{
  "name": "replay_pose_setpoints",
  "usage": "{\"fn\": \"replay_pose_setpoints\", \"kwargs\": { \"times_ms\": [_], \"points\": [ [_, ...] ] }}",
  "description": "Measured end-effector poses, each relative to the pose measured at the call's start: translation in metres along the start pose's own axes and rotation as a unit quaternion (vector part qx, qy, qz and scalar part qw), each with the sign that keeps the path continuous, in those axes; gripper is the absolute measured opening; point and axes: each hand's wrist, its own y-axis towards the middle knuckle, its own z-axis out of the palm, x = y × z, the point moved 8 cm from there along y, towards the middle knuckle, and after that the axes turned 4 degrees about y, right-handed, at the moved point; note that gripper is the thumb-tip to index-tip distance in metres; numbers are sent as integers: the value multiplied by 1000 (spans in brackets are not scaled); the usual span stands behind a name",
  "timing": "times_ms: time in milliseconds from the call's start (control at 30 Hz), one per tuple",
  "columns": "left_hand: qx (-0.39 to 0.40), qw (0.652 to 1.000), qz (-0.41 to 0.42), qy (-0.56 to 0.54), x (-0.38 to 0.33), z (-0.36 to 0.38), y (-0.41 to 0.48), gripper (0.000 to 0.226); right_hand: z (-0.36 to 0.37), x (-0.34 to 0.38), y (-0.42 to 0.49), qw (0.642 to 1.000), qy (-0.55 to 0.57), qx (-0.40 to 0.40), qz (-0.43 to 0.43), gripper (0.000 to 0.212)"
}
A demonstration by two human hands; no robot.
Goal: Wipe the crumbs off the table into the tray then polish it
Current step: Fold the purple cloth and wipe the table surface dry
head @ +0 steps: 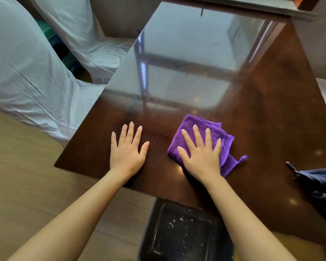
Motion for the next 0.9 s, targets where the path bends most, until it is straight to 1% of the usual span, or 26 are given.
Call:
{"fn": "replay_pose_setpoints", "kwargs": {
  "times_ms": [133, 233, 333, 467, 633, 733, 900],
  "points": [
    [-12, 1000, 5, -9, 1, 1, 0, 62, 9, 24, -53, 999, -3, -2, -38, 58],
    [-19, 1000, 9, -17, 1, 2, 1, 62, 7, 11, -87, 999, -15, -13, -42, 56],
    [-18, 1000, 11, -18, 2, 3, 0, 63, 0, -19, -107, 1000, -23, -13, -10, 55],
    [-13, 1000, 9, -8, 2, 2, -1, 64, -14, -66, -118, 998, -17, -17, 61, 57],
    [-10, 1000, 5, -5, 2, 0, -1, 64, -26, -117, -93, 989, -22, -20, 147, 55],
    [-4, 1000, 6, -5, 1, 1, 0, 64, -33, -140, -59, 985, -7, -19, 174, 55],
    [0, 1000, 5, -7, 0, 1, 0, 63, -44, -176, -7, 980, 25, 19, 195, 56]
  ]
}}
